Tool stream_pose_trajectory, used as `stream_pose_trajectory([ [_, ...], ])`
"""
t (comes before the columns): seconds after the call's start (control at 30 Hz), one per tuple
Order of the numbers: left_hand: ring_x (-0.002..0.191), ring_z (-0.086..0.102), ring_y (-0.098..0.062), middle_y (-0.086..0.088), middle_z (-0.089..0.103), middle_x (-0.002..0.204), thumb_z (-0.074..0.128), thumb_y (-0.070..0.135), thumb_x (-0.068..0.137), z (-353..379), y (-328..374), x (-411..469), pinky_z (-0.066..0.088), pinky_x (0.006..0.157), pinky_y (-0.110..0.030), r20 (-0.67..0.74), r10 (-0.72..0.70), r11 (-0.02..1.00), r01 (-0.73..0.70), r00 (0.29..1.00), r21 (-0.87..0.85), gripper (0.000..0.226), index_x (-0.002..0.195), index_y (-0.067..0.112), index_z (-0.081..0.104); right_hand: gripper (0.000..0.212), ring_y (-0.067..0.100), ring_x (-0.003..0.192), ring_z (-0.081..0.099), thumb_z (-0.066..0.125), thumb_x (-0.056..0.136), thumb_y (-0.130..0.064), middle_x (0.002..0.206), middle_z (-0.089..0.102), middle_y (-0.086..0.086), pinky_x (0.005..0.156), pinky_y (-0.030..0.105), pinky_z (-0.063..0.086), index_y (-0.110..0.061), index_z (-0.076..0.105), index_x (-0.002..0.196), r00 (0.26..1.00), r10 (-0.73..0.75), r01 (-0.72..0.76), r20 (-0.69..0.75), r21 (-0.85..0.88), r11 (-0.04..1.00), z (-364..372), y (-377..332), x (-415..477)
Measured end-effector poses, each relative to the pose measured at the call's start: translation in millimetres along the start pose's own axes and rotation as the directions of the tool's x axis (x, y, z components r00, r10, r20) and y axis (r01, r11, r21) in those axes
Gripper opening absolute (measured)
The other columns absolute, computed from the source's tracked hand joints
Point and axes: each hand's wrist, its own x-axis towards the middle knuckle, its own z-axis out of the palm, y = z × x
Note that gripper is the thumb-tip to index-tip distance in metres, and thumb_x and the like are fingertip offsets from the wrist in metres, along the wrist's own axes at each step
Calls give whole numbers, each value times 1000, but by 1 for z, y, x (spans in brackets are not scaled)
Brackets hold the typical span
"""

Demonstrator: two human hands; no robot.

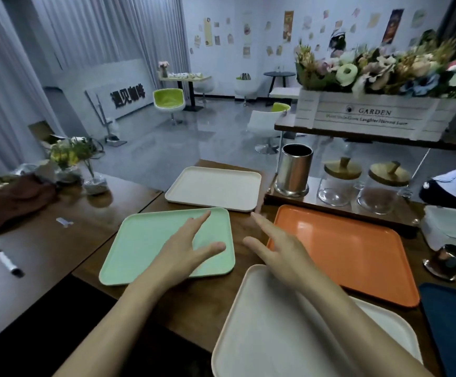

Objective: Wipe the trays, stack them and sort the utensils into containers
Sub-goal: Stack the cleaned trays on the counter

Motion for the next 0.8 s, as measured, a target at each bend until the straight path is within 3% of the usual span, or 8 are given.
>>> stream_pose_trajectory([
  [0.07, 152, 23, -5, 20, 31, 162, 69, 63, 85, -11, -11, 22, 25, 120, -32, -2, 4, 999, -4, 1000, 47, 85, 157, 45, 29, 70, 3, 146, 30, 52, 93, -64, 159, 35, -17, 120, 33, 29, -40, 29, 155, 999, 30, -29, -16, 2, 1000, 11, 0, 24],
  [0.17, 156, 9, -6, 16, 24, 166, 69, 63, 85, -25, -35, 65, 18, 126, -38, 6, 13, 998, -14, 1000, 65, 88, 159, 39, 29, 72, 9, 147, 30, 53, 93, -62, 160, 33, -13, 120, 37, 29, -36, 28, 156, 994, 98, -98, -43, 4, 995, 27, 1, 61],
  [0.33, 157, -2, -12, 9, 18, 169, 53, 95, 63, -45, -86, 142, 12, 126, -41, 31, 59, 990, -63, 998, 129, 115, 160, 35, 30, 81, 24, 144, 37, 53, 88, -71, 164, 24, -10, 119, 46, 30, -40, 24, 156, 962, 261, -259, -81, 26, 965, 53, 13, 121],
  [0.47, 157, -4, -12, 6, 14, 170, 59, 85, 70, -59, -119, 188, 10, 127, -42, 108, 70, 986, -85, 992, 141, 107, 160, 36, 27, 79, 23, 151, 25, 61, 89, -62, 166, 19, -3, 121, 45, 25, -36, 29, 156, 924, 358, -357, -134, 32, 934, 66, 17, 152],
  [0.63, 158, 0, -20, -4, 6, 172, 65, 77, 79, -62, -148, 225, 12, 127, -46, 169, 58, 970, -96, 984, 223, 101, 161, 35, 24, 80, 22, 148, 31, 67, 87, -58, 165, 24, 1, 117, 37, 29, -31, 34, 155, 874, 448, -456, -186, 2, 890, 74, 20, 168],
  [0.8, 157, 8, -27, -4, 7, 172, 62, 83, 75, -63, -165, 244, 18, 125, -50, 226, 5, 965, -64, 974, 254, 111, 163, 33, 18, 82, 27, 143, 37, 72, 86, -51, 160, 32, 7, 105, 34, 33, -24, 35, 155, 852, 490, -508, -184, -67, 859, 76, 15, 176],
])
